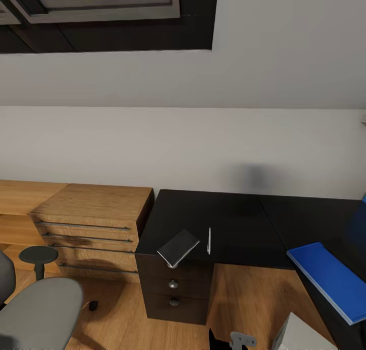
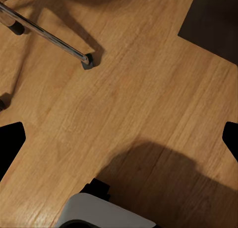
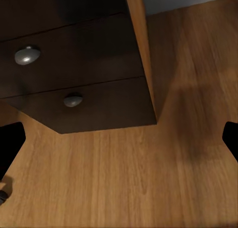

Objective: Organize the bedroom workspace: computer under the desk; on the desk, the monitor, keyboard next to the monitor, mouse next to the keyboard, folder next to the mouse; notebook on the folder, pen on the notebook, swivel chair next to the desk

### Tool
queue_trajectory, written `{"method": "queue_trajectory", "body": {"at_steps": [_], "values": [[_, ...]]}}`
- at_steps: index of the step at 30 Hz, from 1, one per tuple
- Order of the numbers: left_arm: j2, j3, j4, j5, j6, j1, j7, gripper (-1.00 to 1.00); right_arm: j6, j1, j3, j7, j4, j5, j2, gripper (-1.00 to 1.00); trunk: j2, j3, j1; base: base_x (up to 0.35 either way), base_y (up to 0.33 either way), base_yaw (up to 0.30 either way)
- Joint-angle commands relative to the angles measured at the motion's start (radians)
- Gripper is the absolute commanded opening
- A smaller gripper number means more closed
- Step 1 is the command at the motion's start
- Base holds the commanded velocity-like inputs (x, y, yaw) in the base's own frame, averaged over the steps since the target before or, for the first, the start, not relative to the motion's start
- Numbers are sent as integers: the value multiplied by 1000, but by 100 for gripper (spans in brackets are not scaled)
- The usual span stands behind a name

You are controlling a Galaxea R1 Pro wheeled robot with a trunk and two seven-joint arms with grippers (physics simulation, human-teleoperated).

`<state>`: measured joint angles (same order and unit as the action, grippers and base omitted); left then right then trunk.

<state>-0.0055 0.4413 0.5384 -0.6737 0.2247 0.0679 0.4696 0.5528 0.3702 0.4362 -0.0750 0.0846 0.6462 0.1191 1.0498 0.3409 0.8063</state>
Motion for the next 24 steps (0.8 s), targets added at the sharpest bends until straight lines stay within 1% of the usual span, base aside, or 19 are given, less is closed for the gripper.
{"method": "queue_trajectory", "body": {"at_steps": [1,11,16,18,21,22,24], "values": [[1,8,0,-10,7,1,6,100,4,1,3,-8,-2,10,0,100,8,6,4,0,0,0],[4,8,1,-10,7,1,6,100,4,1,4,-8,-3,9,0,100,78,53,42,0,0,0],[3,8,14,-12,3,1,3,100,4,1,7,-8,2,8,2,100,113,72,61,0,0,0],[4,7,42,-12,1,1,2,100,4,1,8,-8,5,8,2,100,127,79,69,0,0,0],[5,4,120,-13,-16,1,3,100,4,1,8,-9,12,7,2,100,148,89,81,0,0,0],[7,3,183,-13,-48,1,4,100,4,2,8,-9,18,7,3,100,155,92,84,0,0,0],[11,3,248,-13,-99,1,6,100,1,2,8,-8,39,7,2,100,169,99,92,0,0,0]]}}
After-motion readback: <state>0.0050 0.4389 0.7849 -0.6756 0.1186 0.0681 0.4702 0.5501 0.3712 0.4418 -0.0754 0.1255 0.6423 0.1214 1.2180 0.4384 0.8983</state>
